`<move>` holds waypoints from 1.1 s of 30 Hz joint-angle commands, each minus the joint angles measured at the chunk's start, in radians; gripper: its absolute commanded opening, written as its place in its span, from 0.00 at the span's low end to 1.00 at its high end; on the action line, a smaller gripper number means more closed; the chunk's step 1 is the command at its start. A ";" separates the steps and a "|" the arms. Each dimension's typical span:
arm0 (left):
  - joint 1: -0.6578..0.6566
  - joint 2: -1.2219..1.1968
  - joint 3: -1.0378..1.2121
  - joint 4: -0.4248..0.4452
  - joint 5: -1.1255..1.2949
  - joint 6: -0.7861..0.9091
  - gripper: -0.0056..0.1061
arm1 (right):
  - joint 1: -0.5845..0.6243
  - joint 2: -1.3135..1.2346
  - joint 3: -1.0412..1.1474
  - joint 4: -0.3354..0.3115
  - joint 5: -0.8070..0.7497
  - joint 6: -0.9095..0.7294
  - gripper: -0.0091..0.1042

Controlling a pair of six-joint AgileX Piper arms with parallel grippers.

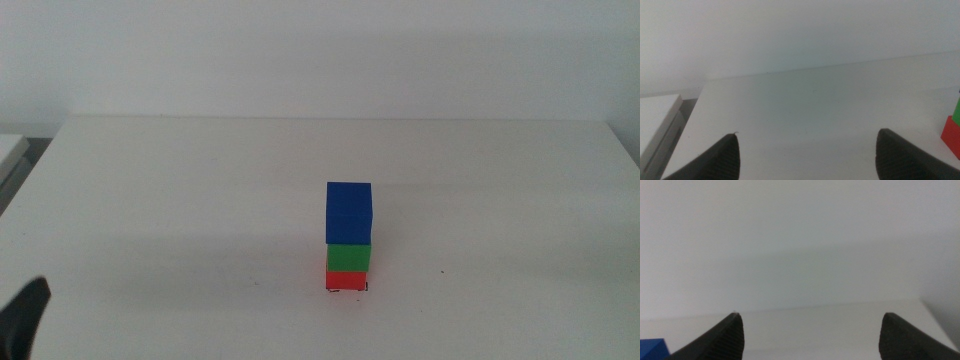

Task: Stack red cubes first, then green, then blue cubes in a specific spot.

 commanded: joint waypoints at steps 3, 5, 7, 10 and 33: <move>0.000 -0.133 0.119 -0.021 -0.069 -0.001 0.86 | -0.051 -0.210 0.116 -0.018 0.017 -0.002 0.90; 0.000 -0.155 0.156 -0.026 -0.097 -0.001 0.86 | -0.058 -0.260 0.152 -0.018 0.078 -0.002 0.90; 0.000 -0.155 0.193 -0.049 -0.173 -0.001 0.86 | -0.060 -0.260 0.176 -0.026 0.113 -0.002 0.90; 0.000 -0.155 0.245 -0.051 -0.320 -0.001 0.86 | -0.064 -0.260 0.193 -0.034 0.110 -0.002 0.90; 0.000 -0.155 0.245 0.000 -0.362 -0.001 0.86 | -0.066 -0.260 0.193 -0.060 0.138 -0.002 0.90</move>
